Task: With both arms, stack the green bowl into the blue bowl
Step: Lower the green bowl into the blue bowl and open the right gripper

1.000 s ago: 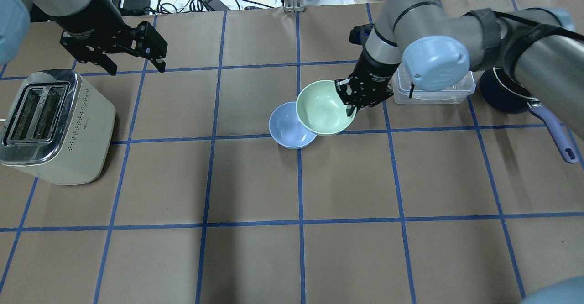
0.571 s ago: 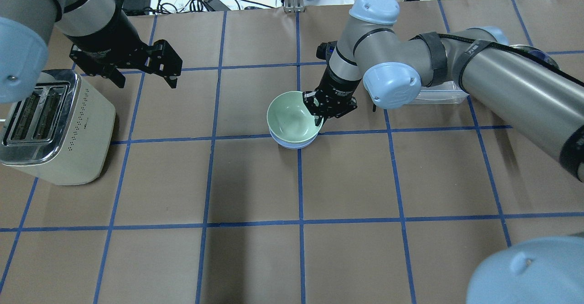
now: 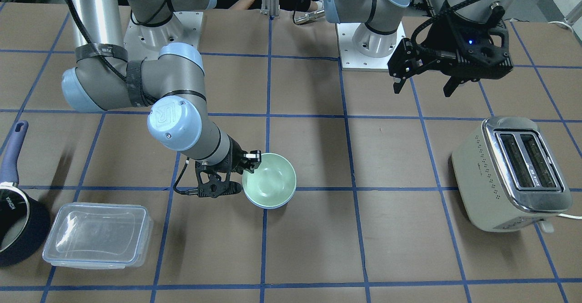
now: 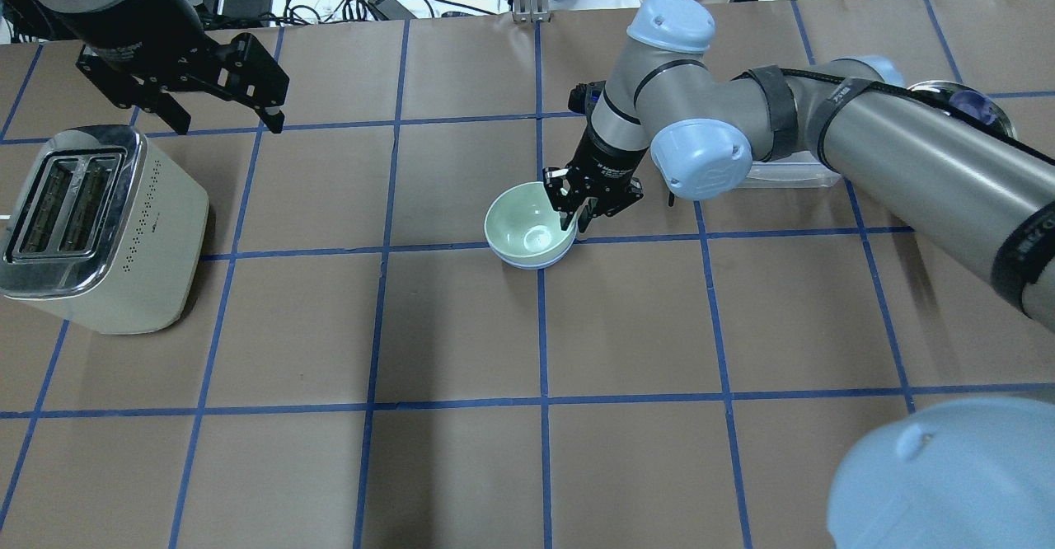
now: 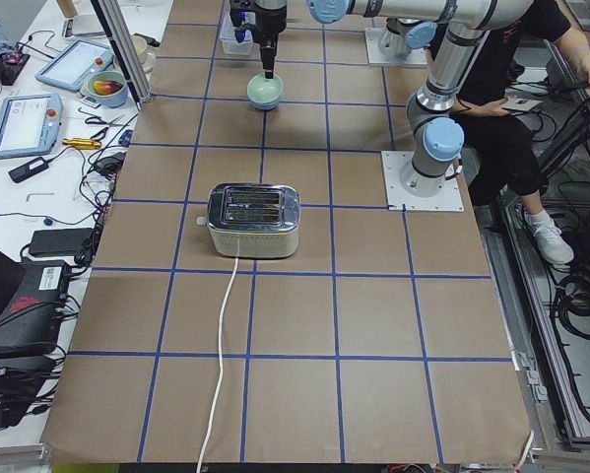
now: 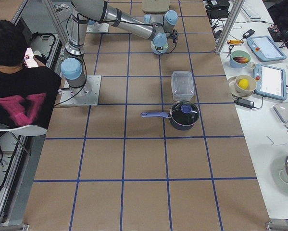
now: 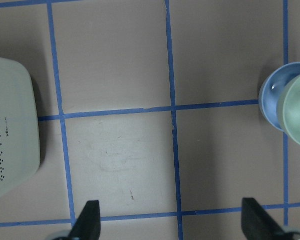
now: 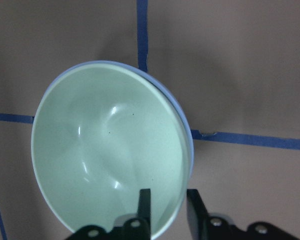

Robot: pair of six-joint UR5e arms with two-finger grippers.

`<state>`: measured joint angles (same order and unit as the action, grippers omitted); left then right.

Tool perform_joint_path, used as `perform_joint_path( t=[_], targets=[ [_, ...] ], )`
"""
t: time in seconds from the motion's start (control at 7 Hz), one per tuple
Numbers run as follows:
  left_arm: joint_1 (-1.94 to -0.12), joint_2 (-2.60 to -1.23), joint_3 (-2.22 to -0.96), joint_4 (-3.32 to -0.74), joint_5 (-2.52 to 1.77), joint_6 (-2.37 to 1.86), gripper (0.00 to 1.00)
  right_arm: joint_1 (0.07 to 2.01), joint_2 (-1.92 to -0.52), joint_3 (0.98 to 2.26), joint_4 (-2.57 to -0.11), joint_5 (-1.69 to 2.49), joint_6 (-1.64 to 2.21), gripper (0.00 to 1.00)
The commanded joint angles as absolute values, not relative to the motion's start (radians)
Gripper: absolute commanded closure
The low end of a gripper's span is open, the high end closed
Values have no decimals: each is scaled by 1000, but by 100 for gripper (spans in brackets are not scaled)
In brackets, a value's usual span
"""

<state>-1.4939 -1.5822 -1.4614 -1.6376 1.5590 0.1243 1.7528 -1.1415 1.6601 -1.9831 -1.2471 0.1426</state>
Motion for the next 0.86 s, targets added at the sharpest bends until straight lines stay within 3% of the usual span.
perform_joint_path(
  t=[0.0,0.29,0.71],
  targets=[
    [-1491,-1601,-1433,-1658,1555,109,0,1738,-1149,1629,-1976,-1261,144,0],
    [-1502,-1601,-1443,-1655,1551,72,0,1669,-1234,1510,-1779,-1388,127,0],
    [-1502,-1601,-1448,-1657,1551,72,0,1563,-1418,1500,-1512,-1527,57,0]
  ],
)
